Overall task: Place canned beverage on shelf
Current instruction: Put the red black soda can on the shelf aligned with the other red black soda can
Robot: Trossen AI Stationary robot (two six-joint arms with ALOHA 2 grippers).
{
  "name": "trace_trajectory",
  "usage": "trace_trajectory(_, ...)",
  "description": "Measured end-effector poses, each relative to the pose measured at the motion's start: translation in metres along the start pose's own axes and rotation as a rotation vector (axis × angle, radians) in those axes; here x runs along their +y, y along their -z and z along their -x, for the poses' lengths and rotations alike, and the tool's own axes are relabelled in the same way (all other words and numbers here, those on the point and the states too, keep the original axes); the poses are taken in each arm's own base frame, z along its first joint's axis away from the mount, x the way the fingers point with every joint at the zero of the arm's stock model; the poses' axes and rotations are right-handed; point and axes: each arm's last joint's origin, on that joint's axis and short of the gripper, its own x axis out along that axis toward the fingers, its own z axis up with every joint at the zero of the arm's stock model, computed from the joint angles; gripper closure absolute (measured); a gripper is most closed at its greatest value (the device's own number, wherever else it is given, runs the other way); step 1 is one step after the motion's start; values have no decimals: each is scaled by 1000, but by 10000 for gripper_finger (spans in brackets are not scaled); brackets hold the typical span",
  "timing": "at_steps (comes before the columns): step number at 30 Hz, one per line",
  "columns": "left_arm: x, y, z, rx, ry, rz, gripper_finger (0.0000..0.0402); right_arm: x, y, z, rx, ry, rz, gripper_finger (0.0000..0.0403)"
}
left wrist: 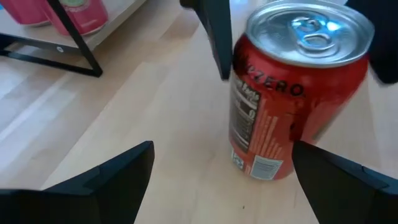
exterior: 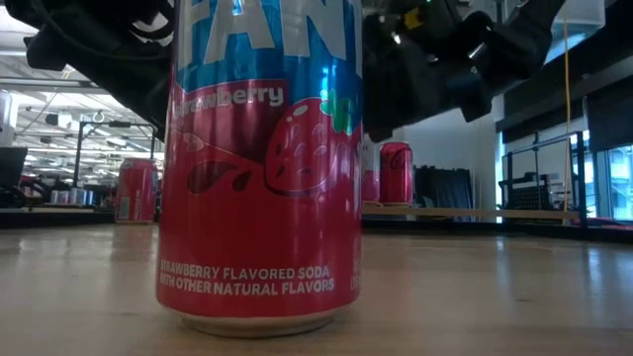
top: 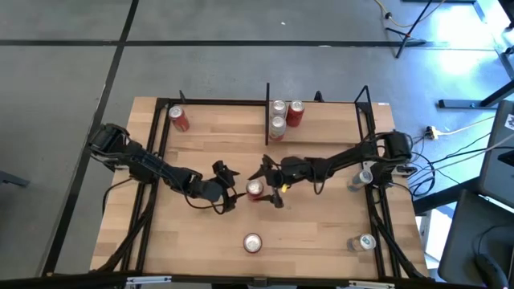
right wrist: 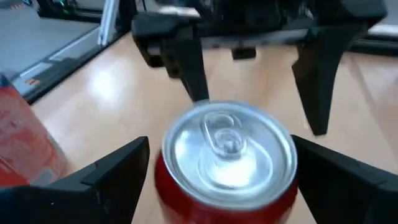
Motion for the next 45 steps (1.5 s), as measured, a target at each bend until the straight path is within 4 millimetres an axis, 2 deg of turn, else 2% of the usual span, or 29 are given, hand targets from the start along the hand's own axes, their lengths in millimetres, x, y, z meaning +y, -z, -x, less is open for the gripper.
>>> trace_trajectory(10, 0, 0, 0, 1, 5, 0, 40, -1, 4, -3, 6, 30, 0, 49)
trace_trajectory(13, 0, 0, 0, 1, 6, 0, 40, -2, 10, -6, 19, 29, -2, 71)
trace_trajectory(17, -1, 0, 0, 2, 10, 0, 40, -2, 9, -6, 12, 30, 1, 128)
trace_trajectory(21, -1, 0, 0, 0, 10, 3, 40, -1, 0, 3, 35, 38, 19, 132)
trace_trajectory(28, -1, 0, 0, 3, 15, 4, 40, 1, -36, 43, 88, 141, 82, 132)
trace_trajectory(33, -1, 0, 0, 3, 15, 4, 40, 2, -48, 82, 116, 266, 112, 132)
trace_trajectory(40, -1, 0, 0, 3, 15, 3, 40, -18, -25, 143, 77, 441, 27, 132)
trace_trajectory(45, -1, 0, 0, 0, 16, 6, 40, -42, -7, 173, 70, 548, -40, 132)
